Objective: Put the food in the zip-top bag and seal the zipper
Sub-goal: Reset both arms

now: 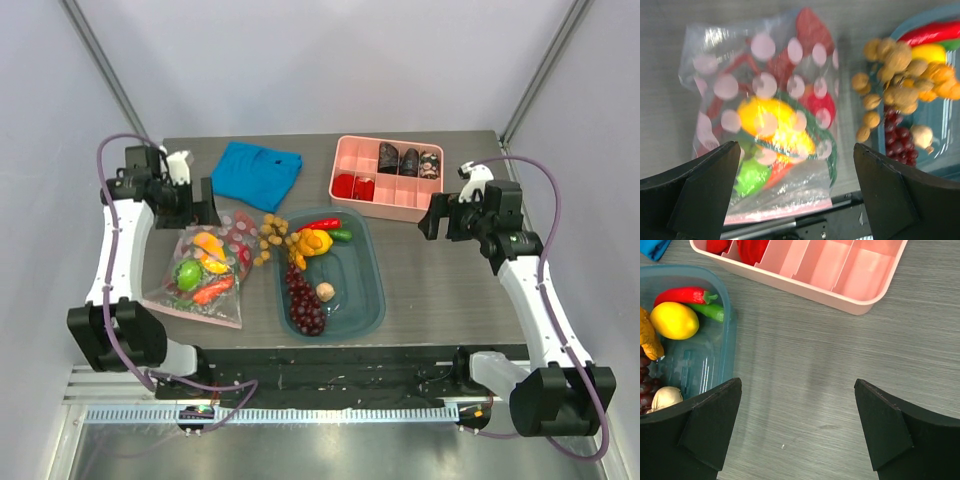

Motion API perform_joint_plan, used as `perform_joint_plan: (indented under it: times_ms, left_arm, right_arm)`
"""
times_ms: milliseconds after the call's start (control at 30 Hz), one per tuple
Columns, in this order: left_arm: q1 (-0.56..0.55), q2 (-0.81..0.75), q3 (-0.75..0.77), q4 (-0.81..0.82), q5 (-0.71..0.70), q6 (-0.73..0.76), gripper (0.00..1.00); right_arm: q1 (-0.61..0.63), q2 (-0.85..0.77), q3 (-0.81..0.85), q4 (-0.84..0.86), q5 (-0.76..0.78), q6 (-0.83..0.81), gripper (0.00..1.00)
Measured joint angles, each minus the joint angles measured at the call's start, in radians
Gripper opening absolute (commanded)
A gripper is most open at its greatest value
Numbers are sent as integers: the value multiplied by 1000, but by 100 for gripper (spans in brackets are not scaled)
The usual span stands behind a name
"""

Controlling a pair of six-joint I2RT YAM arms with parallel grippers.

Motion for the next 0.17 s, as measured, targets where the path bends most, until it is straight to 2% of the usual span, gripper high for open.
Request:
perform_joint_plan:
  times_ms: [167]
  left_arm:
    - [-24,-81,-109,6,-62,19,100]
  right_arm:
    - [-1,13,1,0,9,4,100]
